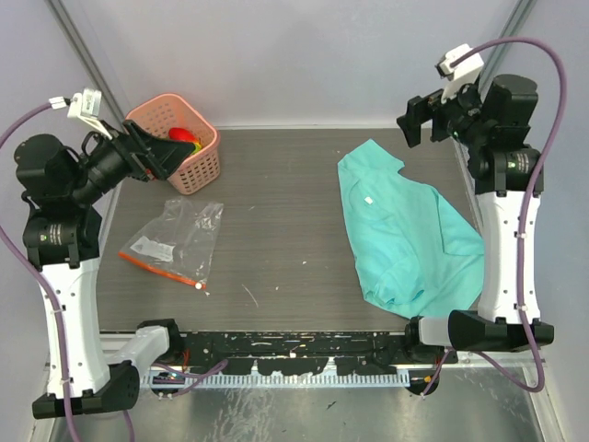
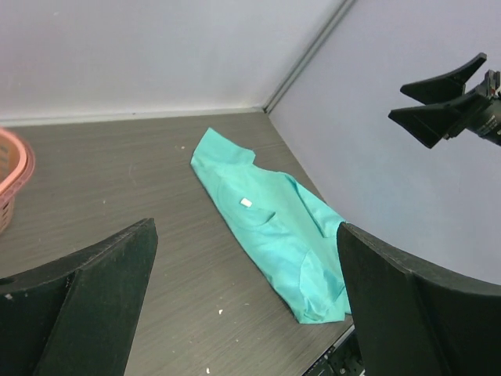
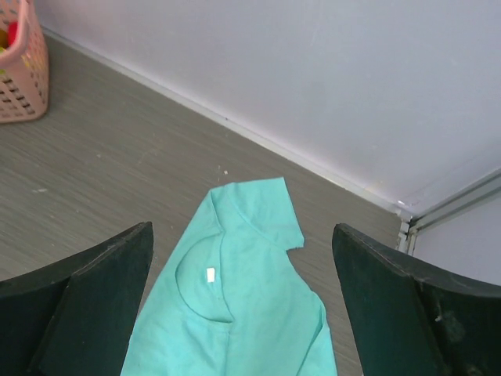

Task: Open the zip-top bag and remove the fake food
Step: Reset both arms

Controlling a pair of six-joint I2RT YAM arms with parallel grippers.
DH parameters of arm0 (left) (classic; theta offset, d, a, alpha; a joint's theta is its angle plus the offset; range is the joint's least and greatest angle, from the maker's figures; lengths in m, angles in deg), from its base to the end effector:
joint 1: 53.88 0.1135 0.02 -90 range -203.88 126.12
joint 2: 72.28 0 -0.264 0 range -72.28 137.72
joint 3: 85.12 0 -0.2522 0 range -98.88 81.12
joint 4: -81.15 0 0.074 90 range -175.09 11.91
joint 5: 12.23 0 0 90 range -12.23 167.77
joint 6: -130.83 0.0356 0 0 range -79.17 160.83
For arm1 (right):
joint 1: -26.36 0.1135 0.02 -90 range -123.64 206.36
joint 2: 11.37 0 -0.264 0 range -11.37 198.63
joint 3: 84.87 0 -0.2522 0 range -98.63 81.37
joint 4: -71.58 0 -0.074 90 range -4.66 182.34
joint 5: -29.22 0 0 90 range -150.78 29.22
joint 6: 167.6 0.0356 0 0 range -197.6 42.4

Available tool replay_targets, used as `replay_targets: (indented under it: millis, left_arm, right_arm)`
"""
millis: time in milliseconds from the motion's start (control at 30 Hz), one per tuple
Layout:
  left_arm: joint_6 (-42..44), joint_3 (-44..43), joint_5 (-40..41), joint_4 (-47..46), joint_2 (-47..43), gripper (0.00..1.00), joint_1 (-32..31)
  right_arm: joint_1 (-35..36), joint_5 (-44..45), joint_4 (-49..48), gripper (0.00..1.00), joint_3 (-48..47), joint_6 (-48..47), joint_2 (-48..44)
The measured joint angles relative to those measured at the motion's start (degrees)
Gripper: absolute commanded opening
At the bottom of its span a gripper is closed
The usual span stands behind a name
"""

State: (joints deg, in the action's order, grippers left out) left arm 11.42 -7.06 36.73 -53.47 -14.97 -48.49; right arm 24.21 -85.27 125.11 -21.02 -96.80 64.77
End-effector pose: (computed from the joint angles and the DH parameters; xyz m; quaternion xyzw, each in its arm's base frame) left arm 0.1592 -0.0085 0.5115 0.0356 0.7097 -0.3809 0.5916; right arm 0.2538 0.0052 0.5071 -0.2436 0.7396 0.0517 0.6253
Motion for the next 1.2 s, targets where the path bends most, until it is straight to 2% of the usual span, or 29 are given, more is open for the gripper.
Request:
replay_targets:
  millis: [300, 533, 700, 833, 1033, 1200]
  left_arm:
    - [1.4, -9.0, -3.8, 3.2, 0.5, 0.98, 0.0]
    - [-2.8, -7.9, -6.8, 0.0, 0.2, 0.98, 0.0]
    - [-2.6, -6.9, -6.7, 0.3, -0.2, 0.98, 0.0]
    - [1.1, -7.2, -3.4, 5.1, -0.1, 0.98, 0.0]
    - [9.2, -10.5, 7.4, 15.0, -0.2, 0.98, -0.8]
    - [11.6, -10.5, 9.5, 17.3, -1.1, 0.98, -2.0]
  right_arm:
    - [-0.2, -6.1, 5.8, 1.00, -14.8, 6.3, 0.7]
    - [-0.2, -8.1, 8.9, 1.00, -18.4, 9.1, 1.0]
    - [-0.2, -7.8, 10.0, 1.00, -19.8, 10.0, 1.7]
    - [-0.2, -7.9, 10.1, 1.00, -19.9, 10.2, 1.8]
    - [-0.2, -9.8, 10.2, 1.00, -18.2, 9.6, 1.7]
    - [-0.2, -10.1, 10.1, 1.00, -16.9, 10.4, 1.7]
